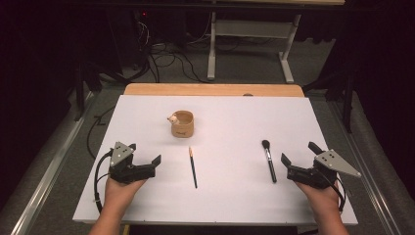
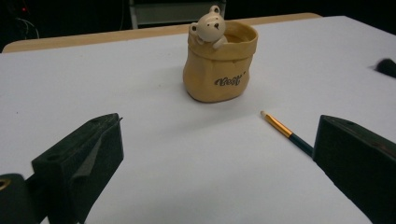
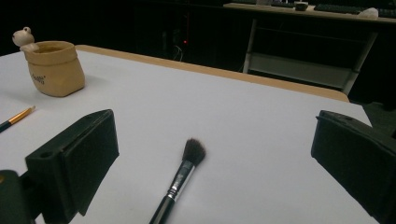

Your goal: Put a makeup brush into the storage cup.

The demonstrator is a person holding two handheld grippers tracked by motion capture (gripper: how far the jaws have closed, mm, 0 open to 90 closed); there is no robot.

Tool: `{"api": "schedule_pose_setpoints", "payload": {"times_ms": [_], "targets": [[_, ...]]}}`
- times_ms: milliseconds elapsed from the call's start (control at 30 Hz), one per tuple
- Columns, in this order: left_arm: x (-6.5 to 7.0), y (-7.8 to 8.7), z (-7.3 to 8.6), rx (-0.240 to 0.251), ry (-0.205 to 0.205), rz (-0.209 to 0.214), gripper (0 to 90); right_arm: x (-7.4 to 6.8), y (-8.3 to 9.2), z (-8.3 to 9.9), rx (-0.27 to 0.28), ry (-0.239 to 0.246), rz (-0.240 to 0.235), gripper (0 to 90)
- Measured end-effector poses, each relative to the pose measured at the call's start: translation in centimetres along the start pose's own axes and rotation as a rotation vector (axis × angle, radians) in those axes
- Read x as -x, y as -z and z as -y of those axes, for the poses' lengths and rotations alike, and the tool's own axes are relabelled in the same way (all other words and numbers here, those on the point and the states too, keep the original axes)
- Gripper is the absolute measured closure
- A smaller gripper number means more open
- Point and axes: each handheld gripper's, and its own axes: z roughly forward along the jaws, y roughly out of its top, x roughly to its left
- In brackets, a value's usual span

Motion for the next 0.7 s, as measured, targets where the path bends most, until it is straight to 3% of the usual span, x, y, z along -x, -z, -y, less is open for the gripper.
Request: {"api": "schedule_pose_setpoints", "payload": {"times_ms": [200,467,700], "targets": [[0.0,-0.2,0.1,-0.036,-0.003,-0.012,1.7,-0.2,-0.1,-0.5,0.019,0.004,-0.005,2.1],[-0.2,-0.3,0.1,-0.04,0.012,-0.036,0.2,-0.2,-0.4,-2.0,0.026,0.025,-0.012,2.1],[-0.3,-0.3,0.0,-0.073,0.041,-0.029,0.2,-0.5,-0.6,-1.3,0.033,0.015,-0.031,1.8]]}}
